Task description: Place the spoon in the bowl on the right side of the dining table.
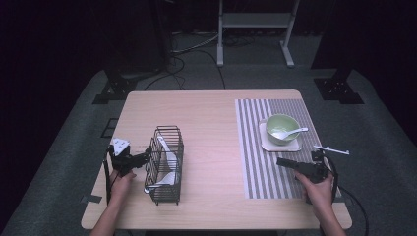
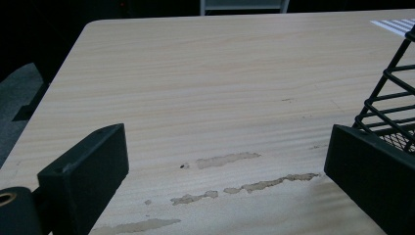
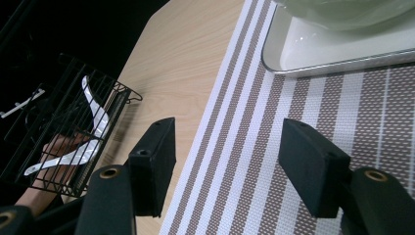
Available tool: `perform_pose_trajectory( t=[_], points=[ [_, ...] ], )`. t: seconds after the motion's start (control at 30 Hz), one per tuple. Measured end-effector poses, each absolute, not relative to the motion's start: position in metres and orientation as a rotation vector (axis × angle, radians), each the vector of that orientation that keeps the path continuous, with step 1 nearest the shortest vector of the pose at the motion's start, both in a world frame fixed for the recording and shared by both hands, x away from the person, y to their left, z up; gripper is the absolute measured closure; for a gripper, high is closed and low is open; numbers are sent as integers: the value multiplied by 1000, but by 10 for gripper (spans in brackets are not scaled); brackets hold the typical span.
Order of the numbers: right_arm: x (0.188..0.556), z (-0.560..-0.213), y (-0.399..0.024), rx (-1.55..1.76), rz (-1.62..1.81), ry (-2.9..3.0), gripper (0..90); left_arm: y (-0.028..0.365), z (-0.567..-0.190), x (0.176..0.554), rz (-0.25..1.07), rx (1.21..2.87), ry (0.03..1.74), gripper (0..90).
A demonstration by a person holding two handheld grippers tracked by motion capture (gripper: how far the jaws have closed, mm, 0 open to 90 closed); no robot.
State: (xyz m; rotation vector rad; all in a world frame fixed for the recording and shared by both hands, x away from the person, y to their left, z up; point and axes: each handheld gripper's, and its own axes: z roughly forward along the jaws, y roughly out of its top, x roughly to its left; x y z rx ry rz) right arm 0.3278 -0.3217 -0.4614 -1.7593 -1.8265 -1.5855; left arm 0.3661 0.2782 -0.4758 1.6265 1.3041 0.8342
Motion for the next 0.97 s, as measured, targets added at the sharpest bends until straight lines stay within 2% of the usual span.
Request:
perform_pose_trajectory(
  t=[0.97],
  points=[
    [305,-469,-296,-1669,-1631,-1896,366,279,-476,367,822,1619,1314,16]
  ],
)
